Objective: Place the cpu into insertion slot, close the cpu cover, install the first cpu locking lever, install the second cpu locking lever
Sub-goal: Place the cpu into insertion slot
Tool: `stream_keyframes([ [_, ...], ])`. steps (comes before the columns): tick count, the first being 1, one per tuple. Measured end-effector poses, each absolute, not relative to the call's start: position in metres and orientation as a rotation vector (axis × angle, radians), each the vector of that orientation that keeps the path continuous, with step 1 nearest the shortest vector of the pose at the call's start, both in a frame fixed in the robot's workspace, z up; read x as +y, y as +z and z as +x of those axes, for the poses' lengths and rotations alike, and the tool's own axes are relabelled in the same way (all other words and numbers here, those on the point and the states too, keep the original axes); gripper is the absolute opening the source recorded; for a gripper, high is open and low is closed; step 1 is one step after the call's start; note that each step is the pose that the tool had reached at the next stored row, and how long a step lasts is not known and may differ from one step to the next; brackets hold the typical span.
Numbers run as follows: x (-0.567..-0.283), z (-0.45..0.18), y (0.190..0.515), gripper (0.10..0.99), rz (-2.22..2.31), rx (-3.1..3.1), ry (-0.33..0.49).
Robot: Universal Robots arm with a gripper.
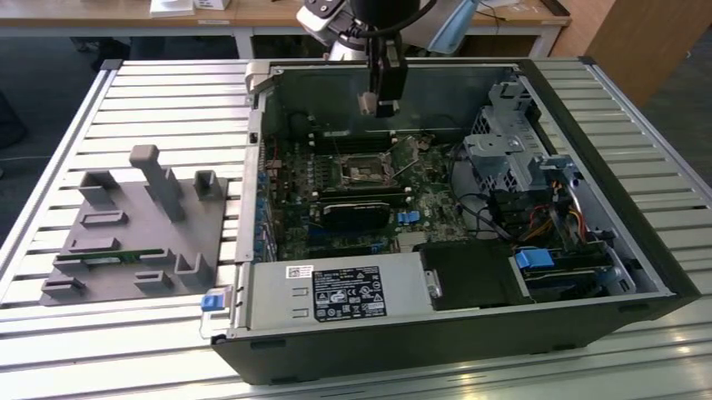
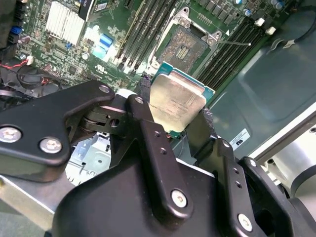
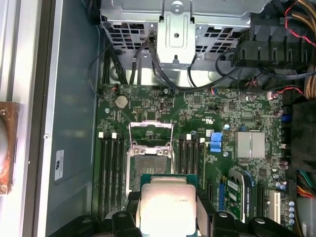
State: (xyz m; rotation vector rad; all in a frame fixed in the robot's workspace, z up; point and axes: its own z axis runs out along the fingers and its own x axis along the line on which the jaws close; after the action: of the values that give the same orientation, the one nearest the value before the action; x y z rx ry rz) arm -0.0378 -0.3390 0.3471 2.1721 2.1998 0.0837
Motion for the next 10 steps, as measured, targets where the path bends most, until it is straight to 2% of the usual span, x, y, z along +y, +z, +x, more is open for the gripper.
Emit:
stream_keyframes([
  [10, -0.3390, -0.0378, 0.3442, 0.533, 2.172, 2.200, 0.084],
])
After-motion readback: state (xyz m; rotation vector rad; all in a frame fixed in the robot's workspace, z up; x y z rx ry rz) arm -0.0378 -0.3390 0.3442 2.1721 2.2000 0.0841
